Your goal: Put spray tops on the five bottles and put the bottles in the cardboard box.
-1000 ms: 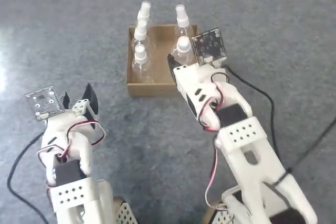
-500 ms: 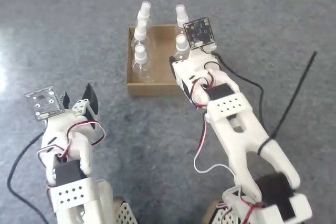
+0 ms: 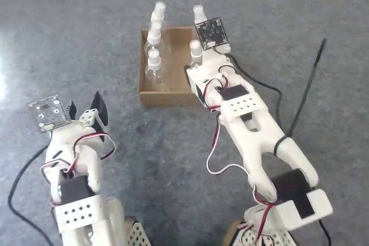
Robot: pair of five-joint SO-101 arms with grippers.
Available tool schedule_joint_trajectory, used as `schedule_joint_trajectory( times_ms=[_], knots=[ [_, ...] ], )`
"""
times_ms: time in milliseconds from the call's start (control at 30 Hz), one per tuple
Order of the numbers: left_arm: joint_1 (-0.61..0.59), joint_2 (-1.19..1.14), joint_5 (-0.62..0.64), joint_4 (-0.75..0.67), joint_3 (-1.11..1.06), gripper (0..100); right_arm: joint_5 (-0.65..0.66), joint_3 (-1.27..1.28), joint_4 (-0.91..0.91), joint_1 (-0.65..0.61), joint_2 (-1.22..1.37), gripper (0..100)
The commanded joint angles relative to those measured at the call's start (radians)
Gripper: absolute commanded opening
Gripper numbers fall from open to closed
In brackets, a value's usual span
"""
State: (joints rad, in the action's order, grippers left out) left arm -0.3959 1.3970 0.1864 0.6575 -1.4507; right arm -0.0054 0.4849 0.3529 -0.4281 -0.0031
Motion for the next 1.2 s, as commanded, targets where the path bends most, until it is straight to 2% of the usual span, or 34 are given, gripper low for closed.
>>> schedule_joint_trajectory(
  times_ms=[0,267,533,833,1033,1167],
  knots=[
    [-0.003,0.017,0.002,-0.032,0.005,21,0.006,-0.061,-0.008,0.007,-0.005,2.1],
    [-0.003,0.017,0.0,-0.031,0.004,21,0.006,-0.061,-0.007,0.008,-0.002,2.3],
    [-0.003,0.017,0.0,-0.029,0.004,21,0.005,-0.054,0.004,0.005,0.002,18.5],
    [-0.003,0.017,0.0,-0.029,0.004,21,0.005,-0.054,0.005,0.005,0.002,20.4],
    [-0.003,0.017,0.0,-0.029,0.004,21,0.005,-0.054,0.036,0.004,0.002,33.0],
    [-0.003,0.017,0.0,-0.029,0.004,21,0.005,-0.054,0.045,-0.01,-0.002,33.7]
  ],
)
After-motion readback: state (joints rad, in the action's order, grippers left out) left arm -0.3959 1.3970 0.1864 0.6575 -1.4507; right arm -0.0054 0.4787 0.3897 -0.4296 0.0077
